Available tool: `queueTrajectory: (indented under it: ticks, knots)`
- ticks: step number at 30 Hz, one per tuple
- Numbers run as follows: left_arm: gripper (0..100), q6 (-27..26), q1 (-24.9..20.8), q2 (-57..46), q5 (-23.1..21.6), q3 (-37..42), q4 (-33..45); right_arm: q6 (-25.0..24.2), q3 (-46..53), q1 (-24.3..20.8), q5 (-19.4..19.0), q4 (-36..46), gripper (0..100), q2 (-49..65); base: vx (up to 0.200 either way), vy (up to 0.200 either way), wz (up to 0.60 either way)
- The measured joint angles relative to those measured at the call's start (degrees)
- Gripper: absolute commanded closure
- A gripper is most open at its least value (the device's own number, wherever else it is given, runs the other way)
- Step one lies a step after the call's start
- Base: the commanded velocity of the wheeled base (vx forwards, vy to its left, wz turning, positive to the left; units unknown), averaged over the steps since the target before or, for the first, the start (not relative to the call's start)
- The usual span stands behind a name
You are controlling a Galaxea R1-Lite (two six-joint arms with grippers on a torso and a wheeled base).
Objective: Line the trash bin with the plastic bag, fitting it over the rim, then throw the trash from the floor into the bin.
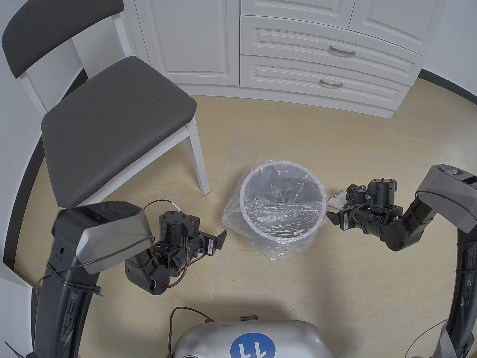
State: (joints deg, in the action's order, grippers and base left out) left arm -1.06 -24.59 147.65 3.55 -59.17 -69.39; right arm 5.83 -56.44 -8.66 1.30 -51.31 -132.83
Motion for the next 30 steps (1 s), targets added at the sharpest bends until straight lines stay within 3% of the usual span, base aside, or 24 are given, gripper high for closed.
queueTrajectory:
  ticks: [7, 11, 14, 22, 26, 30]
  knots:
    - [0, -3.3, -0.2, -9.3, -4.6, 9.6, -0.3, 3.7, 12.2, -0.4, -3.4, -6.6, 0, 9.5, 0.000, 0.000, 0.00]
    - [0, -3.9, 0.1, -13.1, -5.4, 11.7, -0.5, 10.2, 13.8, -1.5, -3.8, -5.0, 0, 12.9, 0.000, 0.000, 0.00]
    - [0, -4.1, 0.3, -15.5, -5.6, 12.7, -1.2, 13.3, 11.7, -3.0, -3.6, 0.3, 0, 14.9, 0.000, 0.000, 0.00]
    - [0, -5.1, 0.9, -21.5, -5.9, 15.9, -4.9, 19.9, -2.4, -10.2, -1.8, 26.4, 0, 18.3, 0.000, 0.000, 0.00]
    - [0, -6.6, 1.0, -24.3, -6.1, 18.1, -9.4, 26.1, -8.1, -14.1, -1.6, 32.1, 0, 18.5, 0.000, 0.000, 0.00]
    - [0, -7.6, 1.0, -26.2, -6.2, 19.8, -13.5, 28.4, -10.6, -16.3, -2.9, 33.3, 0, 17.3, 0.000, 0.000, 0.00]
